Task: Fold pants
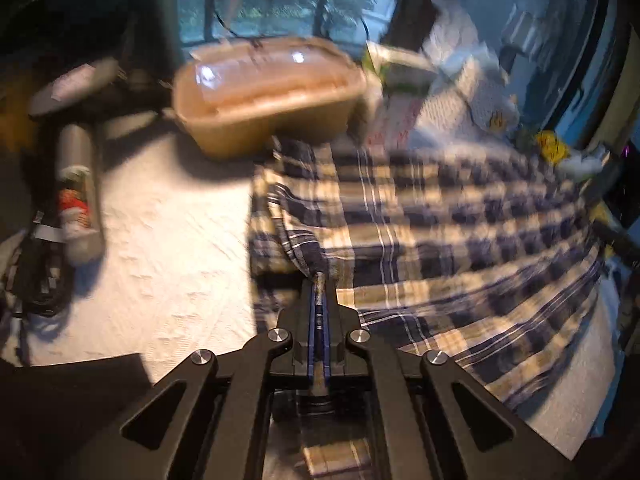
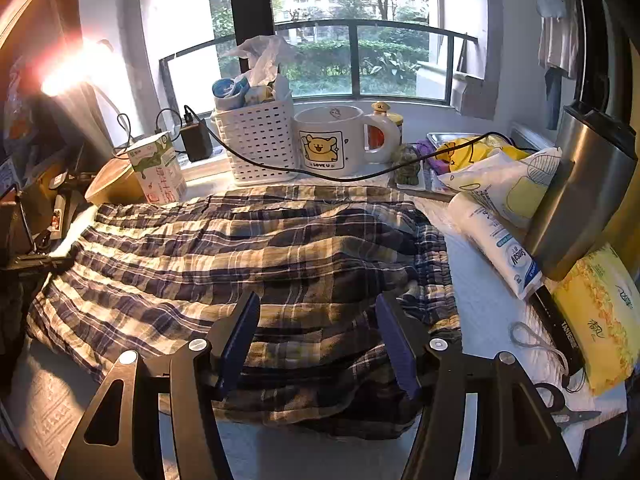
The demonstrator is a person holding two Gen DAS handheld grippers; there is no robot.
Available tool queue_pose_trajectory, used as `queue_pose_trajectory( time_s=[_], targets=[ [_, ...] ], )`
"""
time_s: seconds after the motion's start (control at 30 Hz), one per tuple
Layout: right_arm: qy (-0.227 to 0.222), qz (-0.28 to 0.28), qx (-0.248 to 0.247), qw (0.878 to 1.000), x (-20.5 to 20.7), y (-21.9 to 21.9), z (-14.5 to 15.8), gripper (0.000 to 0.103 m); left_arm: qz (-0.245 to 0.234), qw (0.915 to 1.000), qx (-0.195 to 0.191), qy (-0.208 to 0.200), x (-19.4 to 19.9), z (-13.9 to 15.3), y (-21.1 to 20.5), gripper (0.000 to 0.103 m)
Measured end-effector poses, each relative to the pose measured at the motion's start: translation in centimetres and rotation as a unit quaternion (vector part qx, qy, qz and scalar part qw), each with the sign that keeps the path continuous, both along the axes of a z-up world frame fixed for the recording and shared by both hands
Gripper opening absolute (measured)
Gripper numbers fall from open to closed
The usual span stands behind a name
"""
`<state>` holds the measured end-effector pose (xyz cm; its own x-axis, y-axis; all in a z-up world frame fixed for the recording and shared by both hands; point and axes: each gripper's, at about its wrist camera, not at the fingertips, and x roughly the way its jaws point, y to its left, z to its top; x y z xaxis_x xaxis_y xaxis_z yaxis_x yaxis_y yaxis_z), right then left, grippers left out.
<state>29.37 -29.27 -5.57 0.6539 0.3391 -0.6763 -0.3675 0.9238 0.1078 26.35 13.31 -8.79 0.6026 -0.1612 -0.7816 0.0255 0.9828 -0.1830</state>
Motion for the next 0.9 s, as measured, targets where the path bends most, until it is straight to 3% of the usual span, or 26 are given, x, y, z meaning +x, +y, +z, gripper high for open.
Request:
queue_pose_trajectory(
  time_s=[0.1, 0.2, 0.27, 0.37, 0.43, 0.5, 0.7, 0.8, 0.9],
  targets=[
    [0.001, 0.002, -0.001, 1.0, 0.1, 0.1, -0.1, 0.063, 0.015, 0.9997, 0.015, -0.01, -0.2, 1.1, 0.7, 0.001],
    [0.006, 0.008, 0.001, 1.0, 0.6, 0.5, -0.5, 0.063, 0.038, 0.998, 0.048, 0.015, 0.7, -0.7, 1.8, 0.001],
    [0.012, 0.015, 0.002, 1.0, 0.8, 1.0, -0.9, 0.063, 0.041, 0.9978, 0.038, 0.037, 1.2, -2.3, 2.5, 0.002],
    [0.017, 0.018, -0.006, 1.0, 1.0, 1.5, -1.5, 0.064, 0.049, 0.9979, 0.024, 0.036, 0.9, -1.1, 2.5, 0.003],
    [0.019, 0.016, -0.01, 1.0, 1.1, 1.5, -1.8, 0.065, 0.056, 0.9979, 0.024, 0.023, 0.3, 0.5, 2.4, 0.008],
    [0.017, 0.013, -0.008, 1.0, 1.1, 1.2, -1.8, 0.065, 0.059, 0.9978, 0.03, 0.005, -0.4, 2.0, 2.0, 0.031],
    [-0.004, -0.008, -0.02, 1.0, 1.7, 0.1, -0.5, 0.065, -0.028, 0.9989, 0.009, -0.036, -3.4, 5.1, -3.3, 0.034],
    [-0.01, -0.016, 0.013, 1.0, 1.9, -1.0, 0.8, 0.065, -0.076, 0.9963, -0.005, -0.039, -3.8, 4.4, -6.6, 0.034],
    [-0.015, 0.002, 0.029, 0.999, 1.7, -0.2, 1.7, 0.065, -0.089, 0.9957, 0.019, -0.018, -3.2, 2.5, -8.8, 0.034]
  ],
)
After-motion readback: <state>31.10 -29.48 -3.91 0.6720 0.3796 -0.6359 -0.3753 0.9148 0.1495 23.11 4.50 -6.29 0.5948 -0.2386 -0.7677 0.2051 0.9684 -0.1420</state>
